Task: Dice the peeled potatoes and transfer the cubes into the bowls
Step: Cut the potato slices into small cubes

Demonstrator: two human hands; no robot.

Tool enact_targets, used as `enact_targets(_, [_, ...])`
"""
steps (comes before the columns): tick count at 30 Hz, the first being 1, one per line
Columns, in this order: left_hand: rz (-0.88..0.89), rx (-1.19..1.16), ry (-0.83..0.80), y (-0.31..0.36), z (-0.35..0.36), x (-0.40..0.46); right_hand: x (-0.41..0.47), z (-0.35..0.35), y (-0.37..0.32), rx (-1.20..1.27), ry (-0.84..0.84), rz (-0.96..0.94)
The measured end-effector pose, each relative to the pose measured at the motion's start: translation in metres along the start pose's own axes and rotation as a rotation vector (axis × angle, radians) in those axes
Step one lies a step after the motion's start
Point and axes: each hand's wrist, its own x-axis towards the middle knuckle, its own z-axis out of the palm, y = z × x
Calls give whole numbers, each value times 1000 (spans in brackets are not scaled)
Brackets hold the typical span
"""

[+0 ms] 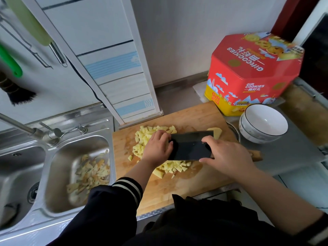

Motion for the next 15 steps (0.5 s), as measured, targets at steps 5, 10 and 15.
enact_targets(5, [-50,38,47,-9,3,-2,-8,-6,15,41,0,77])
enact_targets(10, [-38,93,114,-16,5,-8,-21,-1,30,143,45,236])
enact_targets(15, [-36,137,77,-8,0,-10,-25,13,30,394,66,435])
